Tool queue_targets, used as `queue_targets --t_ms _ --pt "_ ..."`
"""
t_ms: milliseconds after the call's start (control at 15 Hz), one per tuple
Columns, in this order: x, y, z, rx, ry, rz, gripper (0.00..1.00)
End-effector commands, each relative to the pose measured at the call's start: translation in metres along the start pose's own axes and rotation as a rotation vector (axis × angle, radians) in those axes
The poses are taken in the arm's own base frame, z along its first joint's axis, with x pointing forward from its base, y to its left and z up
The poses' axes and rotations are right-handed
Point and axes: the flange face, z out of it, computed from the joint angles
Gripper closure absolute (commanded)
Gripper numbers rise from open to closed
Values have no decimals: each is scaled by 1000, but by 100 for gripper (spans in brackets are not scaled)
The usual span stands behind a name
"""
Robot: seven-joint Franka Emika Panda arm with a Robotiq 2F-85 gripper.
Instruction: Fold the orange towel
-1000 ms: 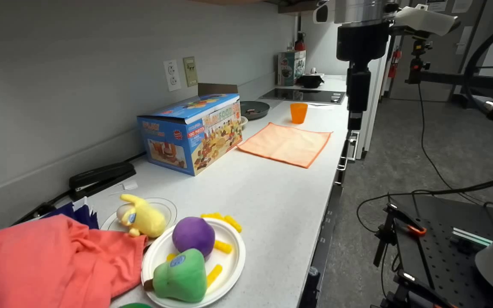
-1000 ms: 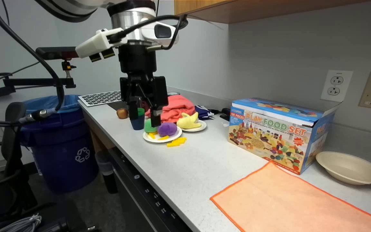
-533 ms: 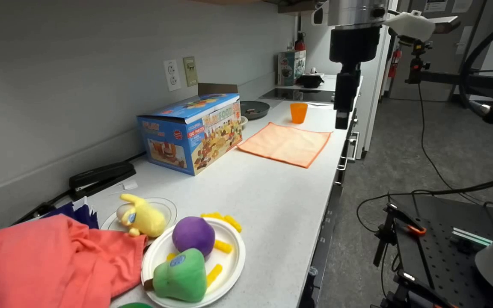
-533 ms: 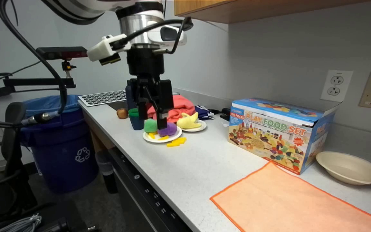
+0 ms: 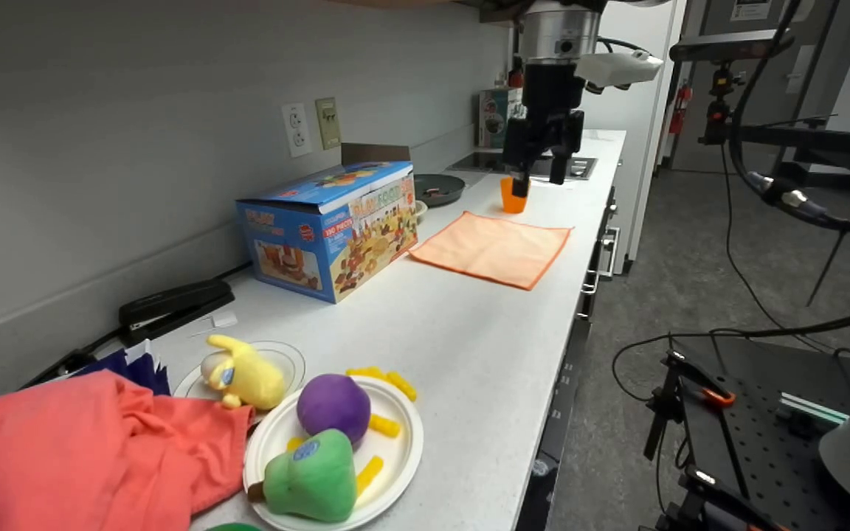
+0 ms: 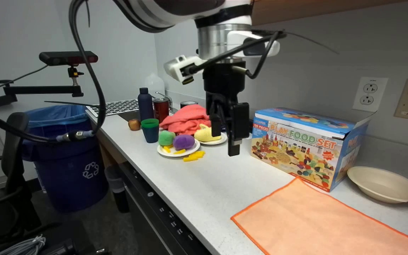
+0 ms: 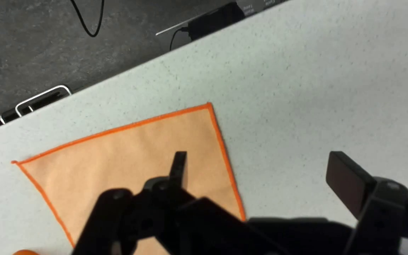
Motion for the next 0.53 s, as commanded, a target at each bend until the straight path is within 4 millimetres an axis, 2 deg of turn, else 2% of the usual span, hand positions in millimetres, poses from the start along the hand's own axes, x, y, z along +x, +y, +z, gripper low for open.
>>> queue_targets --t_ms 0,67,200,467 --pt "33 -8 5 -15 7 42 0" --pt "18 0 6 -7 0 27 0" --pt "27 -5 10 -13 -6 30 0" --pt "29 -6 9 -14 -5 31 0"
